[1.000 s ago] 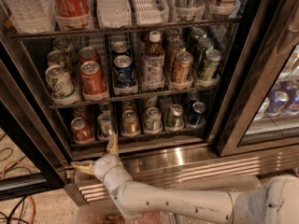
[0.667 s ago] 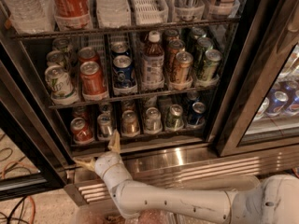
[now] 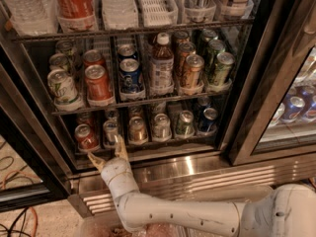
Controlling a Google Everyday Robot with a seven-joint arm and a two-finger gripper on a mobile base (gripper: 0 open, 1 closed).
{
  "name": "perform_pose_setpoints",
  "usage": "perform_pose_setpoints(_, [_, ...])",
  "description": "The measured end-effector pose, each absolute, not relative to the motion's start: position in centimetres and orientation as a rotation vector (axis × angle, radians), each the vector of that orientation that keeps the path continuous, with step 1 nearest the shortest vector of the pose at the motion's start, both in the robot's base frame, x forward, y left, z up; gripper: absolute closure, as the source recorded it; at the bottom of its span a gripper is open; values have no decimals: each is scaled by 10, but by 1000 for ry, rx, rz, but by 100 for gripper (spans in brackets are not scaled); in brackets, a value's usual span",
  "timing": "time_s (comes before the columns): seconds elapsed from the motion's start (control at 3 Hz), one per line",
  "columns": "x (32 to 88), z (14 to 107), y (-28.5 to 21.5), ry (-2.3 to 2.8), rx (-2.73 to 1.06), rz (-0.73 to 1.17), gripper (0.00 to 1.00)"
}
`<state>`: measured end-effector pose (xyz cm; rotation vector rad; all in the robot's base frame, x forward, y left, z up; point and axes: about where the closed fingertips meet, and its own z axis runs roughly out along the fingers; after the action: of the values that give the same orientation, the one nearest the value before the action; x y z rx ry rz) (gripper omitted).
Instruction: Pick redbull can from bottom shelf of fridge
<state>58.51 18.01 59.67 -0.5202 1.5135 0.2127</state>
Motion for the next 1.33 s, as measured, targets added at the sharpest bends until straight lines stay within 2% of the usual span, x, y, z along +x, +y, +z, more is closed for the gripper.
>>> perform_pose_setpoints(0.67, [595, 594, 164, 1527, -452, 154, 22])
perform_pose_setpoints(1.0, [604, 593, 163, 1526, -437, 149, 25])
perform_pose_setpoints(1.33, [611, 591, 169, 1524, -447, 155, 35])
